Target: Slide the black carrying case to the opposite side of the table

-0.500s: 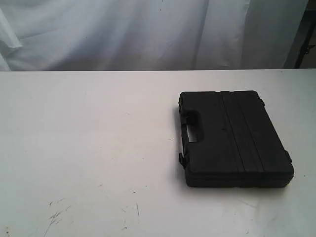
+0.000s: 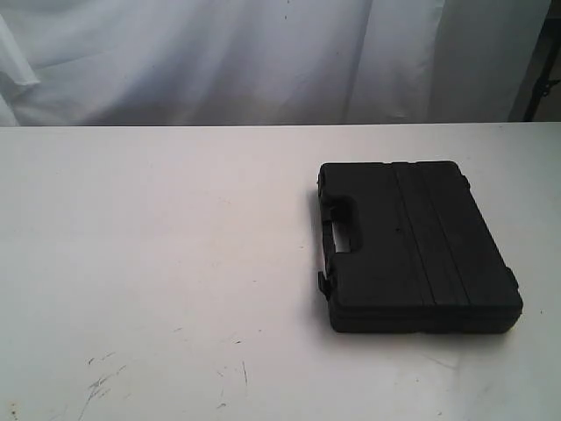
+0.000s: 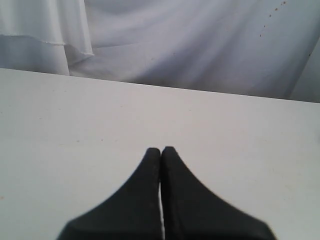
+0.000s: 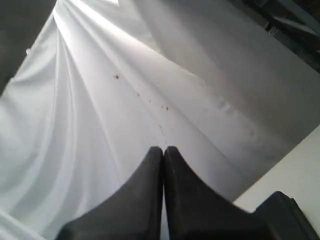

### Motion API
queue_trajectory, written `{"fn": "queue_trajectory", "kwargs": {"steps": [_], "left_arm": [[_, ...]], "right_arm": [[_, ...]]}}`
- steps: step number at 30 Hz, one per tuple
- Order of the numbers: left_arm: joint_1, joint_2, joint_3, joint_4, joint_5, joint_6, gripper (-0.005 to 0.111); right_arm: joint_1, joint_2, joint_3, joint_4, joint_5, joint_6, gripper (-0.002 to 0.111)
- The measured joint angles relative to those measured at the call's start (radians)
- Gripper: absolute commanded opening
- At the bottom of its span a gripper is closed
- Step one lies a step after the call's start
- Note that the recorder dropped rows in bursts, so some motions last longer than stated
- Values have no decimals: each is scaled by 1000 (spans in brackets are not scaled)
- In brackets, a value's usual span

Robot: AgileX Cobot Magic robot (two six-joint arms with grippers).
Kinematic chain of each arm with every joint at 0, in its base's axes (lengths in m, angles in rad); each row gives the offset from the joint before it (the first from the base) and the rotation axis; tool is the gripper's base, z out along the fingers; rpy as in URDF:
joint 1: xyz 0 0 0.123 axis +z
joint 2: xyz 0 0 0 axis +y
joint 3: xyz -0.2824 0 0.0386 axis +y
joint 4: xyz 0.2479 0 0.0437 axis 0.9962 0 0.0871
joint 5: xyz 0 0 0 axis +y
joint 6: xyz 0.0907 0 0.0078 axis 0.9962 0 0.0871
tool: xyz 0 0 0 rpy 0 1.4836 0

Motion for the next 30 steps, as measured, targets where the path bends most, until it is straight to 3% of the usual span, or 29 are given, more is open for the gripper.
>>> {"fn": "queue_trajectory", "kwargs": {"steps": [4, 12, 15, 23, 30], "left_arm": [[0, 0, 0, 0, 0, 0, 0], [0, 0, 0, 0, 0, 0, 0], [0, 0, 0, 0, 0, 0, 0], [0, 0, 0, 0, 0, 0, 0], [0, 0, 0, 0, 0, 0, 0]], "right_arm": [[0, 177, -211, -98, 234, -97, 0], [0, 742, -677, -243, 788, -309, 0], [0, 939, -832, -245, 910, -380, 9], [115, 1350, -1158, -208, 1015, -539, 55], [268, 1641, -1326, -198, 1077, -525, 57]]}}
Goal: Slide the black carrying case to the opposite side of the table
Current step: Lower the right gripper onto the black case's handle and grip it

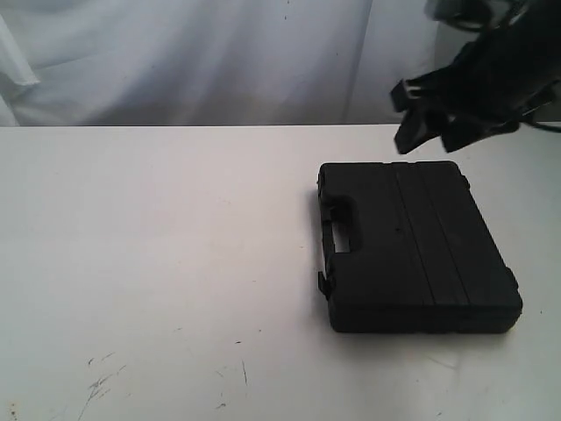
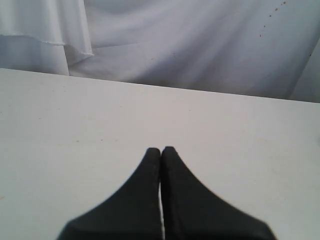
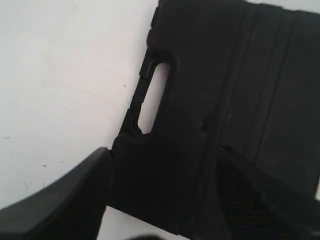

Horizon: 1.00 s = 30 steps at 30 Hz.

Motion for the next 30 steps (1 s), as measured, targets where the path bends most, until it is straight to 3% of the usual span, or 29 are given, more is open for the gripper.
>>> {"fn": "queue_trajectory", "kwargs": {"steps": [16, 30], "left_arm": [[0, 0, 0, 0, 0, 0, 0], [0, 0, 0, 0, 0, 0, 0]], "right_arm": [[219, 305, -173, -125, -14, 276, 57], [244, 472, -295, -181, -12, 355, 57]]}}
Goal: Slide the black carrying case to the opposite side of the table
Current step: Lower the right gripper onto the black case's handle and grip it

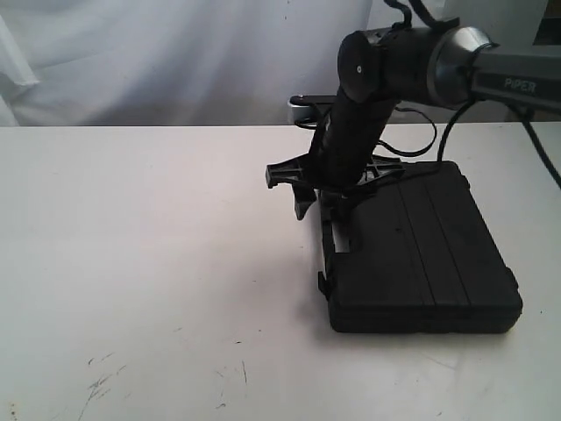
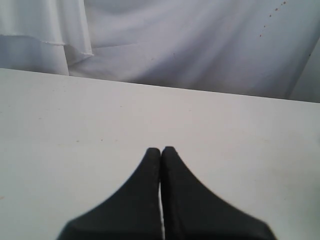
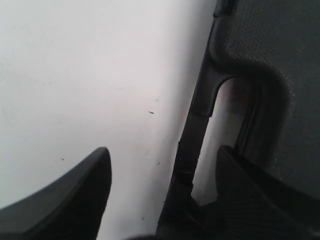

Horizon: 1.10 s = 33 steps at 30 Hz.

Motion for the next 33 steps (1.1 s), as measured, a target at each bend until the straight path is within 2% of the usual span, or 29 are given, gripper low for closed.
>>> {"fn": "queue_trajectory", "kwargs": {"steps": [26, 33], "left_arm": [[0, 0, 0, 0, 0, 0, 0], [0, 0, 0, 0, 0, 0, 0]], "right_arm": [[4, 135, -8, -6, -44, 60, 54], [6, 137, -8, -39, -52, 87, 48]]}}
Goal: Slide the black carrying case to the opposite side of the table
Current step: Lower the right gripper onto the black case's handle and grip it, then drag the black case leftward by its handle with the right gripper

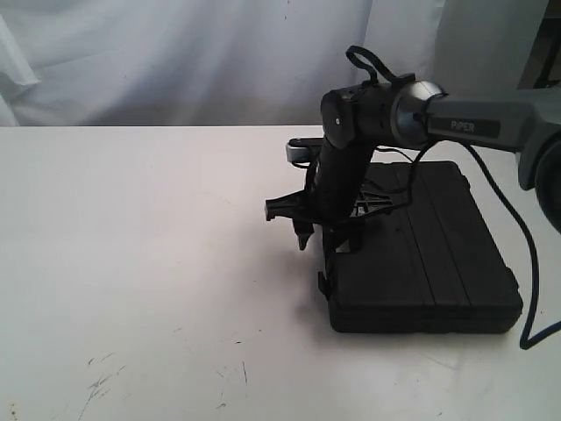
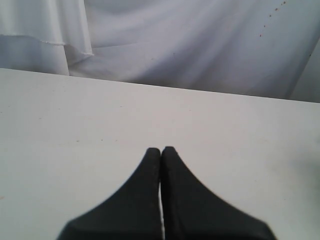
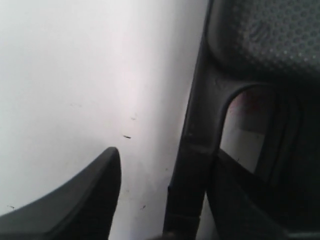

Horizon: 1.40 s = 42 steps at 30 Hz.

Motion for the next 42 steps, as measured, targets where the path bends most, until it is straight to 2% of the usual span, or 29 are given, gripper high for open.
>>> {"fn": "queue_trajectory", "kwargs": {"steps": [17, 20, 28, 36, 42], "left_arm": [[0, 0, 0, 0, 0, 0, 0], [0, 0, 0, 0, 0, 0, 0], [0, 0, 0, 0, 0, 0, 0], [0, 0, 0, 0, 0, 0, 0], [0, 0, 0, 0, 0, 0, 0]], "right_arm": [[8, 31, -11, -36, 0, 40, 47], [8, 31, -11, -36, 0, 48, 37], [6, 33, -11, -59, 20, 67, 0], [6, 39, -29, -51, 47, 69, 0], [26, 74, -137, -10, 96, 77, 0]]}}
